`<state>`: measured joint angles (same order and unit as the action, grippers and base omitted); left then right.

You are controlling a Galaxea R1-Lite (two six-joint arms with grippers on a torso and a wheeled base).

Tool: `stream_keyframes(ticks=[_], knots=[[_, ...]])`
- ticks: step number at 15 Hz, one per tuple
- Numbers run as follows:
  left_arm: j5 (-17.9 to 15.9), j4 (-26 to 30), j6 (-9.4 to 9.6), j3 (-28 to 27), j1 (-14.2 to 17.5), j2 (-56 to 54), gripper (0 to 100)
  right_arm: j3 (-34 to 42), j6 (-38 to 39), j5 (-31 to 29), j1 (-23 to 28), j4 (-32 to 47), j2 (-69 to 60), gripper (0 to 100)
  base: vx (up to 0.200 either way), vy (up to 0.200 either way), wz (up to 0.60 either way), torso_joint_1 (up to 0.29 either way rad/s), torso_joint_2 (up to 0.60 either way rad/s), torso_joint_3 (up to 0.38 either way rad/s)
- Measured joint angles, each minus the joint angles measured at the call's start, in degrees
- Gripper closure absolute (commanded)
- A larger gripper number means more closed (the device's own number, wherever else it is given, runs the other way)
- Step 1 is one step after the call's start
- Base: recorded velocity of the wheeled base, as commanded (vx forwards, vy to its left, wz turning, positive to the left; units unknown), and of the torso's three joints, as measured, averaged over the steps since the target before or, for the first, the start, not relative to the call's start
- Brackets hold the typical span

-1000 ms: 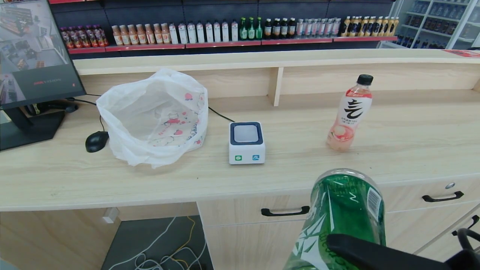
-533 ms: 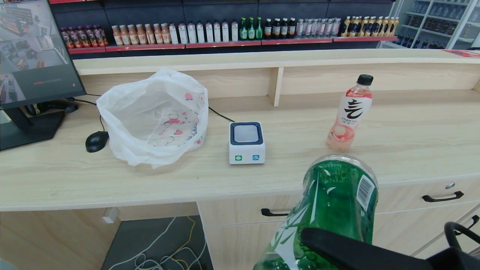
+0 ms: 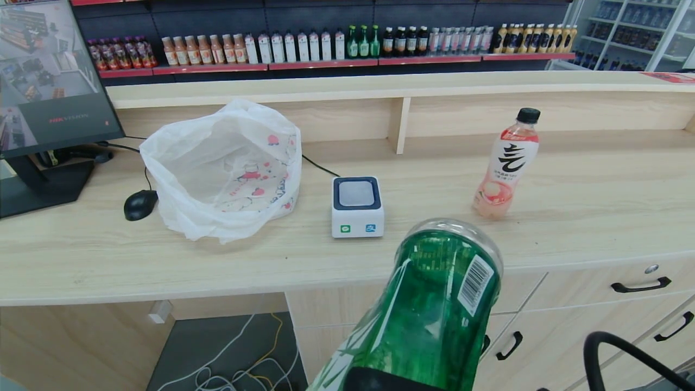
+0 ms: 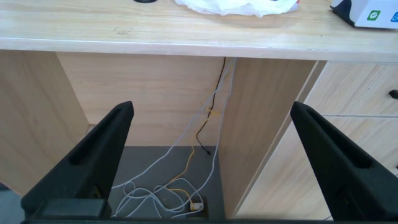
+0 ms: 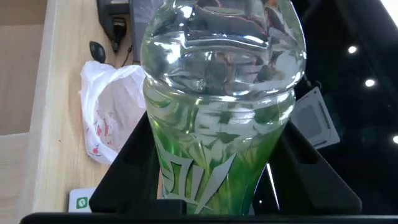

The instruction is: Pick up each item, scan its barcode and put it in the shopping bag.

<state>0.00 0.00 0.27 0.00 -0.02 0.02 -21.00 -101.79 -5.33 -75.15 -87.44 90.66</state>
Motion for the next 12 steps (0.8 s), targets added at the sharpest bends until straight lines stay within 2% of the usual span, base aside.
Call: stream_keyframes(ticks=[12], knots=[[0.0,0.0,-0.02,0.0,0.0,0.0,0,-0.6,-4.6,0.0,-1.5,-2.5,3.8,100,0.0,0.0,0.0,0.0,0.0,0.0]])
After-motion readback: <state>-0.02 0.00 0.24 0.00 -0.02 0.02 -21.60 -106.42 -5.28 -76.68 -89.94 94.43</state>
